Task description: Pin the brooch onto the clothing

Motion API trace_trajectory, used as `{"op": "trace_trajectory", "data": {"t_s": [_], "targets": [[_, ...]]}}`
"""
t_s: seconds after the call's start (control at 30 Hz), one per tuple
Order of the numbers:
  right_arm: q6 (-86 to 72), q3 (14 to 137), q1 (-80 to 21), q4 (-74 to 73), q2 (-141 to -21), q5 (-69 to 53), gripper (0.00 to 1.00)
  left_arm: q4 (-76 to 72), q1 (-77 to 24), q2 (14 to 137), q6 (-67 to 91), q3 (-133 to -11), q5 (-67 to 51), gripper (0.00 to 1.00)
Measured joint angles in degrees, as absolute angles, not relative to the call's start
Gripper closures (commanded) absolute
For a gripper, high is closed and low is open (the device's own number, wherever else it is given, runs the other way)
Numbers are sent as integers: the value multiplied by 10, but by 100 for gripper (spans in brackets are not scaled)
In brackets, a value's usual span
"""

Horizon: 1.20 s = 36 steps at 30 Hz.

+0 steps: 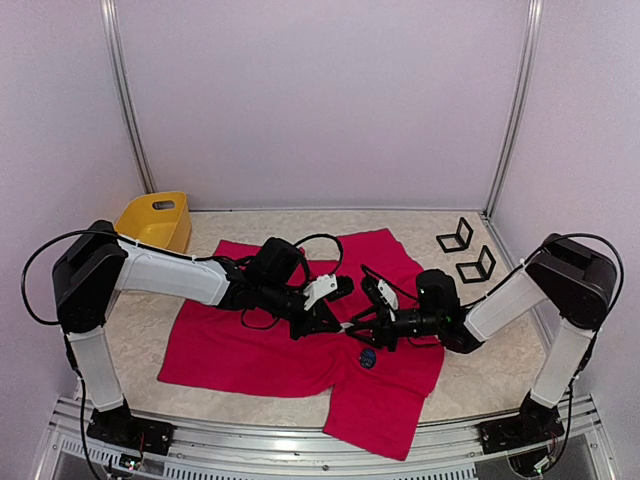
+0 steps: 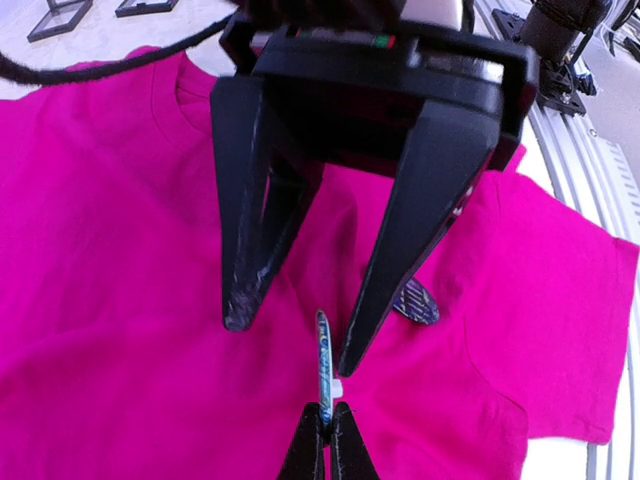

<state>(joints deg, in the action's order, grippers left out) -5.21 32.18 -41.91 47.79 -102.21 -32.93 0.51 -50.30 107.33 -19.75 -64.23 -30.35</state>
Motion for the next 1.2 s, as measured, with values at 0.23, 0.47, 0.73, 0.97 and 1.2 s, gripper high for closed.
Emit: {"op": "trace_trajectory", "data": {"t_s": [0.23,0.47,0.73,0.97,1.2], "targets": [[-9,293,-406,451,-934,-317,56,11,-531,1072,-210,-630,-219,100],[6,248,-404,422,-837,-202,56,23,-614,1069,-283,-622,-52,68],[-71,270,-401,300,-847,14,79,147,-655,1069,-323,-664,-80,50],[-157,352,-396,156,-917,98,92,176,-651,1034,-245,-681,-118,52],[-207,433,-381,56,-987,131,92,70,-439,987,8,-617,-59,54]]}}
